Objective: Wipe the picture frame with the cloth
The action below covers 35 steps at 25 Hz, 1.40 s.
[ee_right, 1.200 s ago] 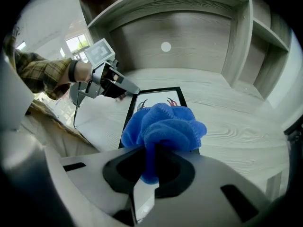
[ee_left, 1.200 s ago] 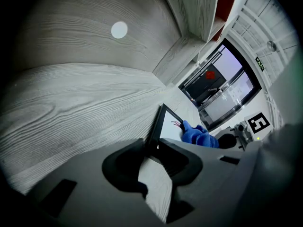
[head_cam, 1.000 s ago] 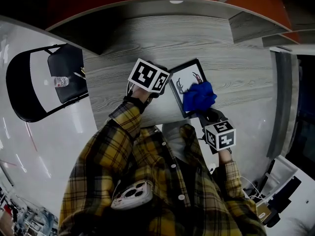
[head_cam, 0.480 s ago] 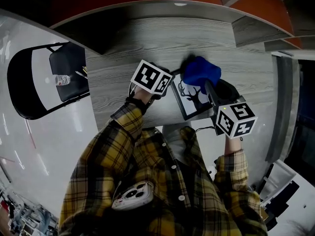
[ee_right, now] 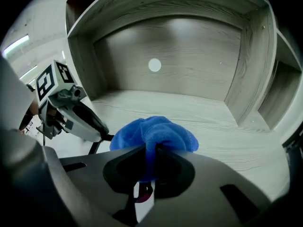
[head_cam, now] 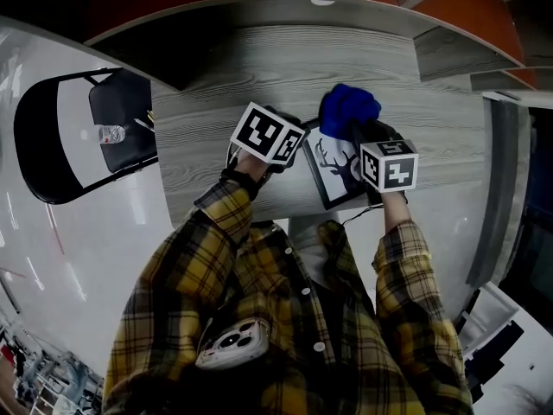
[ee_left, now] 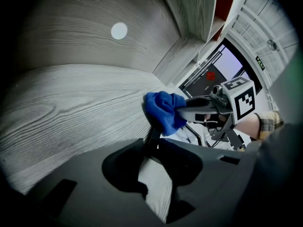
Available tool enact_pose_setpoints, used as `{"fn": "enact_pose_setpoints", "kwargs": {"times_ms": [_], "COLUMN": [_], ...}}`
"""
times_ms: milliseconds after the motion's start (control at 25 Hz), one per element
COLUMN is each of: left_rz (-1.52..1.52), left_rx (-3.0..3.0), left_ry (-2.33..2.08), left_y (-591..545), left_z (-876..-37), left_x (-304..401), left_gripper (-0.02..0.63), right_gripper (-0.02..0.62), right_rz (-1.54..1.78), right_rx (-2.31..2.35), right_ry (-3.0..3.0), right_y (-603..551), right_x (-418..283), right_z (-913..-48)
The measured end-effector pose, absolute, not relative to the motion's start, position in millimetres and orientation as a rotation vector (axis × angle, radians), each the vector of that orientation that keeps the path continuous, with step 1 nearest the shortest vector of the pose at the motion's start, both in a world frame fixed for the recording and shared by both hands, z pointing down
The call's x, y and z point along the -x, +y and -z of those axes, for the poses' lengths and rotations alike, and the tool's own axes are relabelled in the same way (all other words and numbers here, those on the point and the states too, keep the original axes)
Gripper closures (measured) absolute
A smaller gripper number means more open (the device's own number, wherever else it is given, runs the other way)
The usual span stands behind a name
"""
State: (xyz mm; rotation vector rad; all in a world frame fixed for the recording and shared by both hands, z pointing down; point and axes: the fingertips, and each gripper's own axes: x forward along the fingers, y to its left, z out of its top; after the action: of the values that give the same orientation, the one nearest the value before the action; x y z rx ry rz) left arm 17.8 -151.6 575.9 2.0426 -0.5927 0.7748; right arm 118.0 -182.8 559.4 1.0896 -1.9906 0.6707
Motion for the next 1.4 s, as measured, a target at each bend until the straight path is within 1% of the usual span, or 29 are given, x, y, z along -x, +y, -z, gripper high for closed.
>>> {"fn": "enact_pose_setpoints", "kwargs": {"times_ms": [200,1120,1240,1400], "left_rz": [-0.769,-0.765,-0.765,-0.760], "left_rx": [-2.038,-2.035,-2.038,-2.049], "left_ry": [-0.594,-0.593,-0.592,-0.597], "left_y": [-151,-151,-152,-152], "left_z": [-577,-577,-577,-577], "left_x": [-17,-18,-18,-18], "left_gripper": [0.505,0.505,0.505,0.503], "right_gripper": [0.546,0.546,0.546,0.546], "right_rz": [-0.658,-0.857,-0.847,-0.808], "right_rx": [-1.028,-1.074,-1.093,-1.133], "right_ry": [-1.951,-1.735,-1.736,-1.781], "right_y": [-158,-12,-4,-11], "right_x": [-128,-218,-220,-210], "right_z": [-562,-570,-572,-549]}}
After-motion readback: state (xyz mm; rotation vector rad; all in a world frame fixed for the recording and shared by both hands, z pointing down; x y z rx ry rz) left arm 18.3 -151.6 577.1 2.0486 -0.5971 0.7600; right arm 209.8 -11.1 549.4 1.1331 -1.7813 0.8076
